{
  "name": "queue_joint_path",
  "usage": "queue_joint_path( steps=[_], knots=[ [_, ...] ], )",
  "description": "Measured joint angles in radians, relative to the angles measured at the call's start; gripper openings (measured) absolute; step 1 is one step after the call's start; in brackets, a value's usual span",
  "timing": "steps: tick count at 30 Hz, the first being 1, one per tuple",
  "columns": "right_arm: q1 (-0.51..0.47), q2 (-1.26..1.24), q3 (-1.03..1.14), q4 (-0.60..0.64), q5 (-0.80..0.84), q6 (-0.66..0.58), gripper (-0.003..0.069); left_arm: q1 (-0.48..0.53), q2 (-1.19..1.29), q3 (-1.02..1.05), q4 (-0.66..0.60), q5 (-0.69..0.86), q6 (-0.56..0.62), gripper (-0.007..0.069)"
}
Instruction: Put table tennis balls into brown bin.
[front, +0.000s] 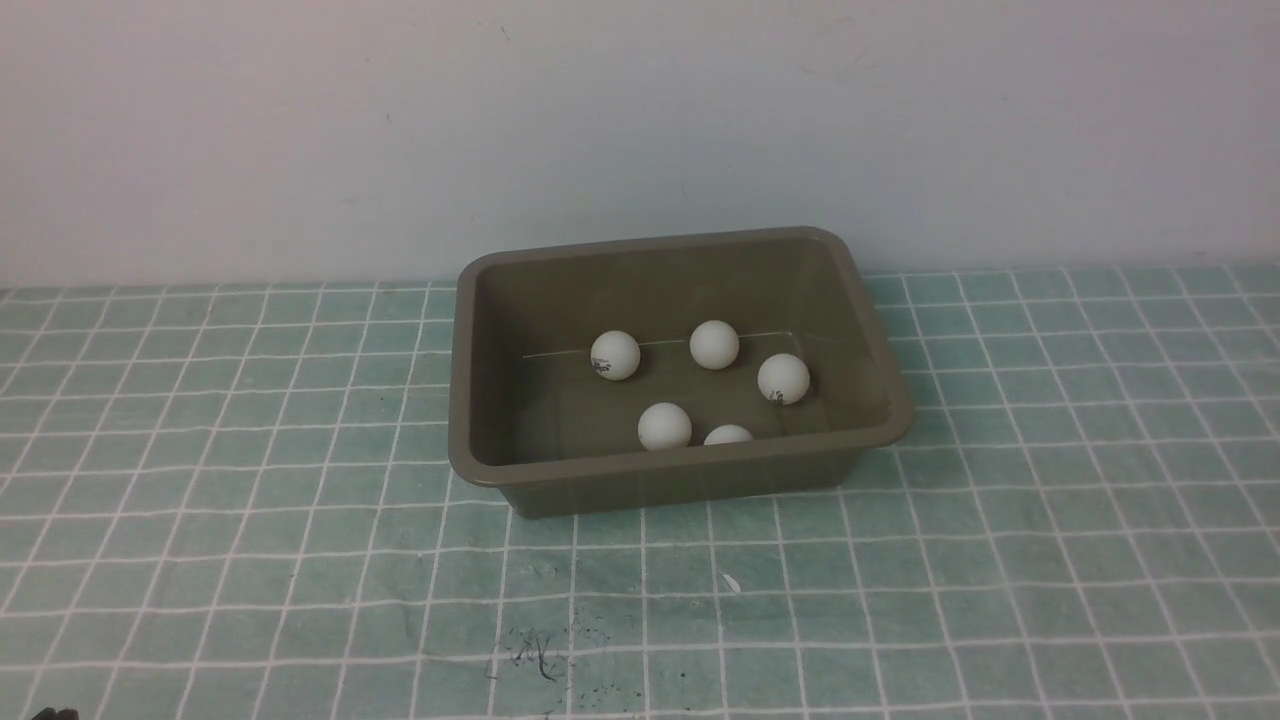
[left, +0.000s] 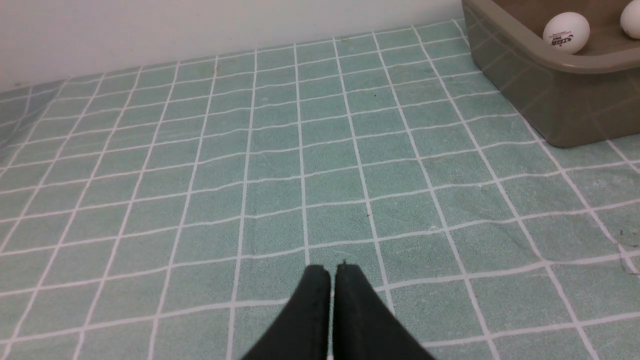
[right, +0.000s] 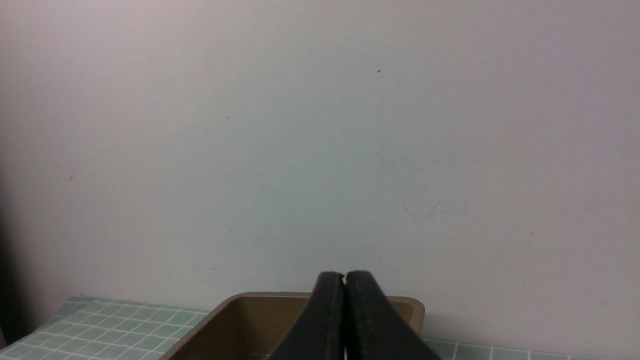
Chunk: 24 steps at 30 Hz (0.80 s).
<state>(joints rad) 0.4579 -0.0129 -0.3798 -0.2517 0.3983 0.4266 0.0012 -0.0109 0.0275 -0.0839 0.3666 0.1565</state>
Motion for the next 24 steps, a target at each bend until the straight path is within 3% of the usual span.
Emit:
queue_joint_path(
  steps=[10, 15, 16, 20, 24],
  knots=[
    [-0.015, 0.000, 0.018, -0.014, 0.014, -0.016, -0.0015, 0.000, 0.000, 0.000, 0.000, 0.000, 0.000, -0.0005],
    [-0.143, 0.000, 0.119, -0.011, 0.005, -0.017, -0.0015, 0.000, 0.000, 0.000, 0.000, 0.000, 0.000, -0.0005],
    [-0.213, 0.000, 0.192, -0.006, -0.008, -0.017, -0.0015, 0.000, 0.000, 0.000, 0.000, 0.000, 0.000, -0.0005],
    [-0.339, 0.000, 0.348, 0.008, -0.046, -0.018, -0.0015, 0.000, 0.000, 0.000, 0.000, 0.000, 0.000, -0.0005],
    [-0.392, 0.000, 0.406, 0.016, -0.053, -0.018, -0.0015, 0.000, 0.000, 0.000, 0.000, 0.000, -0.001, -0.0005]
  ],
)
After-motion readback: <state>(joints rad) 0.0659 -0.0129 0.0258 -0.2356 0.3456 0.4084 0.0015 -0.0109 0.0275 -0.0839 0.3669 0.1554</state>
